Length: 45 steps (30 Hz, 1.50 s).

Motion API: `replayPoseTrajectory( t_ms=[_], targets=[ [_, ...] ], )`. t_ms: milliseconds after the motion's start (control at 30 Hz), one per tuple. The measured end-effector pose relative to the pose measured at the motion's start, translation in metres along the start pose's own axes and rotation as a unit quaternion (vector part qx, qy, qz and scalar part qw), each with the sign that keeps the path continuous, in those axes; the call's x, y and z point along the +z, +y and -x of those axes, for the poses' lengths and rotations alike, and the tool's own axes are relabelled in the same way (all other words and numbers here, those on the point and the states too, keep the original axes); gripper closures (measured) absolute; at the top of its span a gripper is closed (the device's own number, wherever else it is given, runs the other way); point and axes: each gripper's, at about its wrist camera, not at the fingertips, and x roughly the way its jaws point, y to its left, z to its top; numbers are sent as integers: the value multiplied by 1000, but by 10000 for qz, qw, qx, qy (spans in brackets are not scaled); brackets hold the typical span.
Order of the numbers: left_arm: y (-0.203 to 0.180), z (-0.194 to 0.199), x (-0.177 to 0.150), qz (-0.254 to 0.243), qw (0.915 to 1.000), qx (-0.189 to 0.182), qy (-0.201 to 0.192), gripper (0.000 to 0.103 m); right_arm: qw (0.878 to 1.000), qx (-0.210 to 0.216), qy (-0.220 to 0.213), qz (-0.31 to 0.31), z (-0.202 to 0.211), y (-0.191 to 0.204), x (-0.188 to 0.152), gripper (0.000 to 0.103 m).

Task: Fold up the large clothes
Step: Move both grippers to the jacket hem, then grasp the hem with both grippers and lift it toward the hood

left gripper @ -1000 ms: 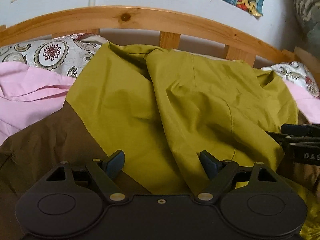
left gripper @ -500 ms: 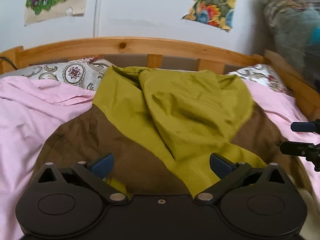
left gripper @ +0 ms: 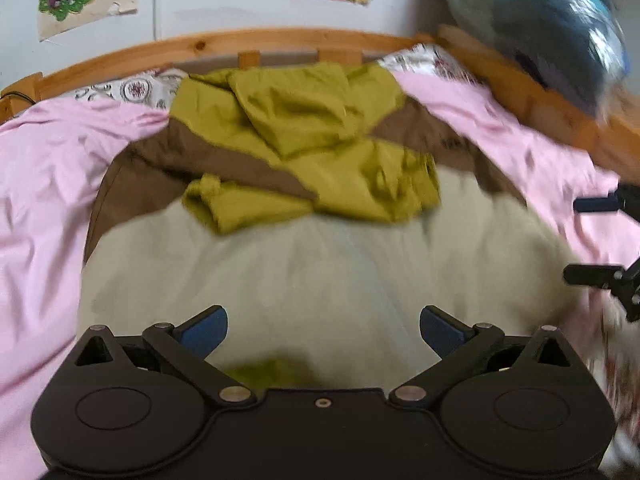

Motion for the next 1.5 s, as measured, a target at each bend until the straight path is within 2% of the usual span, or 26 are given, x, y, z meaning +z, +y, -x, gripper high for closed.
replayPoseTrajectory(
  t_ms=[100, 267, 400, 500, 633, 733, 800, 833, 933, 1000, 1067, 1167, 1233, 1267, 1300, 1400, 1500],
  targets=[
    [7, 7, -18, -321, 9994, 116, 77, 1, 9993, -16, 138, 360, 9, 17, -20, 0],
    [9, -1, -32, -1001, 9920, 718, 281, 1, 9953, -267, 630, 685, -7, 30, -38, 0],
    [4, -18, -35, -1570, 9779, 1325, 388, 1, 9915, -538, 810, 866, -28, 32, -45, 0],
    [1, -24, -41, -1911, 9710, 1372, 419, 0, 9895, -696, 853, 934, -41, 32, -49, 0],
    [-4, -24, -49, -2485, 9547, 1552, 513, 0, 9859, -996, 741, 1122, -46, 28, -51, 0],
    [4, -21, -51, -2662, 9446, 1800, 664, 0, 9777, -1555, 625, 1265, -40, 23, -52, 1],
    [13, -20, -52, -2739, 9378, 1991, 768, 2, 9763, -1746, 597, 1131, -37, 14, -51, 1],
    [18, -20, -51, -2718, 9371, 2047, 782, 2, 9774, -1763, 599, 1006, -36, 9, -51, 1],
    [29, -21, -47, -2538, 9416, 2067, 787, 9, 9800, -1707, 640, 796, -35, -1, -50, 1],
    [28, -24, -46, -2618, 9390, 2103, 746, 16, 9795, -1683, 698, 861, -35, -1, -52, 2],
    [24, -25, -46, -2818, 9341, 2081, 695, 30, 9783, -1657, 744, 998, -35, 3, -54, 6],
    [20, -24, -45, -2972, 9312, 2033, 563, 65, 9760, -1644, 731, 1226, -34, 10, -56, 23],
    [18, -21, -44, -2967, 9333, 1974, 453, 78, 9751, -1591, 726, 1360, -34, 15, -57, 51],
    [19, -19, -42, -2918, 9358, 1943, 375, 90, 9747, -1571, 729, 1411, -34, 17, -57, 60],
    [20, -15, -40, -2835, 9389, 1932, 292, 95, 9748, -1542, 721, 1442, -33, 19, -56, 74],
    [24, -1, -32, -2462, 9507, 1885, 3, 100, 9776, -1550, 508, 1329, -25, 17, -49, 95],
    [28, 17, -20, -2122, 9574, 1928, -348, 101, 9821, -1581, 199, 1007, -10, 10, -35, 101]
  ],
)
